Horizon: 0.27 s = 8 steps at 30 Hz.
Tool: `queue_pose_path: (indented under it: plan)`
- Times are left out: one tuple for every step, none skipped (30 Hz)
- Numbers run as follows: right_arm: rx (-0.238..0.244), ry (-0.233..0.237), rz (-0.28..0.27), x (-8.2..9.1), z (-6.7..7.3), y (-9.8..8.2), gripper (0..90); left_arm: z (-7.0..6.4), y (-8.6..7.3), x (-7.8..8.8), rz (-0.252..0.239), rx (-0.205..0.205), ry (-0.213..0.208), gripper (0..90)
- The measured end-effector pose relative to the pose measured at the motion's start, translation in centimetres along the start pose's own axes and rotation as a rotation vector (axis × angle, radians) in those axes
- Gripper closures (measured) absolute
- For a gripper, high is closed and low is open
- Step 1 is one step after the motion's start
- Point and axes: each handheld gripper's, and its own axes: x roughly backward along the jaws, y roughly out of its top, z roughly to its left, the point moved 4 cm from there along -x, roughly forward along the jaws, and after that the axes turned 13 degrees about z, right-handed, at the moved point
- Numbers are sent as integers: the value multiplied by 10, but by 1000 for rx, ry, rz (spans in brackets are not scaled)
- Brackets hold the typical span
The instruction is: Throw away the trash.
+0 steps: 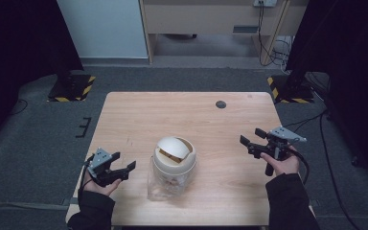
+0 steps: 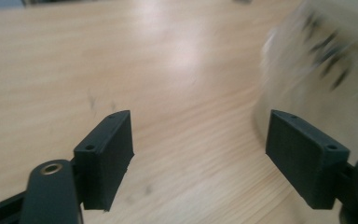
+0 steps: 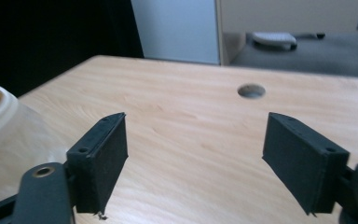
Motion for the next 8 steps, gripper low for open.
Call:
queue_pose_path:
  plan:
    - [-5, -14, 33, -4, -5, -7, 190, 8, -8, -6, 33, 12, 22, 188]
    - [-5, -14, 33, -4, -5, -7, 190, 8, -8, -6, 33, 12, 22, 180]
    - [-6, -32, 63, -8, -11, -14, 182, 12, -13, -8, 54, 17, 37, 176]
    - [-6, -32, 63, -8, -11, -14, 182, 14, -16, -10, 70, 23, 41, 176]
    - [-11, -37, 75, -10, -13, -17, 179, 16, -20, -12, 89, 26, 46, 170]
    - [-22, -48, 99, -13, -19, -25, 172, 18, -23, -14, 112, 24, 56, 159]
    - [-24, -54, 111, -15, -21, -28, 170, 19, -28, -18, 146, 26, 65, 156]
    - [-24, -54, 111, -15, -21, -28, 170, 19, -28, -18, 146, 26, 65, 152]
